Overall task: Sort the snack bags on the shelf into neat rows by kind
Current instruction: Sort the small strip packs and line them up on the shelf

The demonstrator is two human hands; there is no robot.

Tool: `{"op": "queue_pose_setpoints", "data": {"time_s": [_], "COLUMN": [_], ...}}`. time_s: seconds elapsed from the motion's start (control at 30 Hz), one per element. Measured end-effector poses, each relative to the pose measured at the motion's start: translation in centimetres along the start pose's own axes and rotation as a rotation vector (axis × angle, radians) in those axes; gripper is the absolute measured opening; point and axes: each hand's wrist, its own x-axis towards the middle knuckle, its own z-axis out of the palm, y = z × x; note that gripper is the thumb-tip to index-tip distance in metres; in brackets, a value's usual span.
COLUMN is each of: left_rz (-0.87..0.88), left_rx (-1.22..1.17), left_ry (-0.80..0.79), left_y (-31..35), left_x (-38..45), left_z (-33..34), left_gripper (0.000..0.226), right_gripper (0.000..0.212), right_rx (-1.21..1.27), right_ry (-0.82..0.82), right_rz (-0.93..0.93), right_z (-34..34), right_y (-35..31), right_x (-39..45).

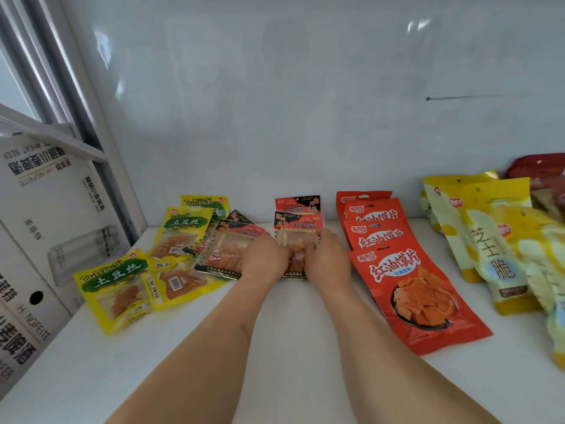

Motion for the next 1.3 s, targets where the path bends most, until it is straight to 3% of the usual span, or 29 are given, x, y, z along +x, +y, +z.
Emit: {"op": "queue_pose_setpoints", "data": {"time_s": [0.2, 0.3, 0.43, 0.63, 0.77, 0.93, 1.3], "left_rz": [0.13, 0.181, 0.215, 0.085, -0.001, -0.072, 0.129], "left_rx": [0.346, 0.428, 0.533, 0.482, 0.514, 0.465, 0.223], "left_ry": [0.127, 0.222, 0.327, 0.363, 0.303, 0.235, 0.195], "left_y": [-1.4, -2.9, -5.1, -9.3, -11.8, -14.6, -14.1], "left_x": [-0.5, -0.8, -1.3, -0.9, -0.8, 0.0, 1.6], "left_z": [-2.3, -4.0, -6.7, -10.6, -12.0, -13.0, -13.6], "left_gripper": [0.029, 0.028, 0.033, 0.038, 0.047, 0.066, 0.046], "right_gripper": [0.037, 0.046, 0.042, 0.035, 0.041, 0.047, 0.044], "right_rx": [-0.086, -0.179, -0.216, -0.145, -0.211, -0.303, -0.284], "right_ry": [0.063, 0.058, 0.047, -0.013, -0.162, -0.232, -0.287], "right_rz": [-0.061, -0.077, -0.115, -0.227, -0.186, -0.074, 0.041], "right_z": [-0.2, -0.3, 0.6, 2.2, 3.7, 4.9, 6.6], "right_y": [-0.8, -2.0, -3.8, -8.1, -10.6, -12.7, -13.6], "right_x": [-0.3, -0.3, -0.6, -2.3, -3.3, -4.3, -6.7]}}
